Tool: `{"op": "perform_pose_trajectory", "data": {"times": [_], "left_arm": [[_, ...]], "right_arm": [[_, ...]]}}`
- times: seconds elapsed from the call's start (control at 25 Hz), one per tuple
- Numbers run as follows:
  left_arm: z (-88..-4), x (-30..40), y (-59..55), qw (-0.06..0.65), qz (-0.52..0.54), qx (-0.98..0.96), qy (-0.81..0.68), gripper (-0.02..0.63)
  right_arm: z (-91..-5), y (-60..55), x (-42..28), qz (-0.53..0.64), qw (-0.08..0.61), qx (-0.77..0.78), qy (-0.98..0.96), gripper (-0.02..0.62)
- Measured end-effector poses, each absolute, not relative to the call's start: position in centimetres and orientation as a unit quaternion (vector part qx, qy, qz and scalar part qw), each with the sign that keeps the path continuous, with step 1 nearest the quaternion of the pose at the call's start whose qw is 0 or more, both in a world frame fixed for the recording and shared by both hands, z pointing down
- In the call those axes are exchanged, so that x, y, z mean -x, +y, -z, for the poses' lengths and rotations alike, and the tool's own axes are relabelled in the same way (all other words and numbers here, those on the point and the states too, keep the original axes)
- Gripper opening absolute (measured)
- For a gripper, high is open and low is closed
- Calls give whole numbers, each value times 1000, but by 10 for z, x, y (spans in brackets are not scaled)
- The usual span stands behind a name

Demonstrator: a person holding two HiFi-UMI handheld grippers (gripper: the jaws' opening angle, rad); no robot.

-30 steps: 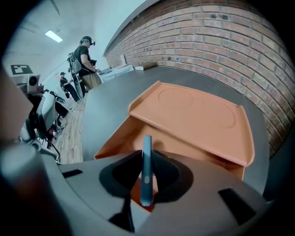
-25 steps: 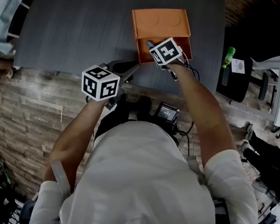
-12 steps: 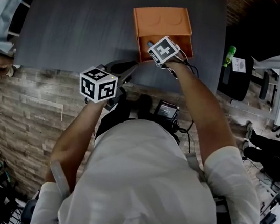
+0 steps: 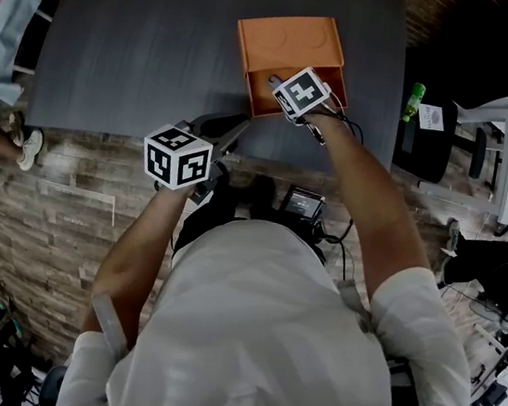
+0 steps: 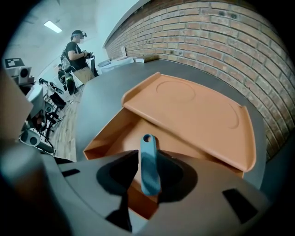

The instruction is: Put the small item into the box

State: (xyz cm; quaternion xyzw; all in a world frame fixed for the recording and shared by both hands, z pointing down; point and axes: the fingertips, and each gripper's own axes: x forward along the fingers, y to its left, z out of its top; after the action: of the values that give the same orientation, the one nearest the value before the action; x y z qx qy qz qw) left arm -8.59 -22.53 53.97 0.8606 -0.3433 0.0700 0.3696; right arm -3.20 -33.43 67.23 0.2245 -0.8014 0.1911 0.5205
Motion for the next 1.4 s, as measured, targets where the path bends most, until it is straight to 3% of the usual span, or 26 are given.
{"op": "perform_pose_trajectory", "data": {"times": [0.4, 1.4], "left_arm": [[-531, 83, -231, 365, -61, -865, -339, 40], [-462, 85, -233, 329, 25, -878, -346, 40]], "right_arm": [[-654, -340, 16, -179, 502, -253, -807, 130], [-509, -316, 5, -159, 302, -331, -880, 31]]}}
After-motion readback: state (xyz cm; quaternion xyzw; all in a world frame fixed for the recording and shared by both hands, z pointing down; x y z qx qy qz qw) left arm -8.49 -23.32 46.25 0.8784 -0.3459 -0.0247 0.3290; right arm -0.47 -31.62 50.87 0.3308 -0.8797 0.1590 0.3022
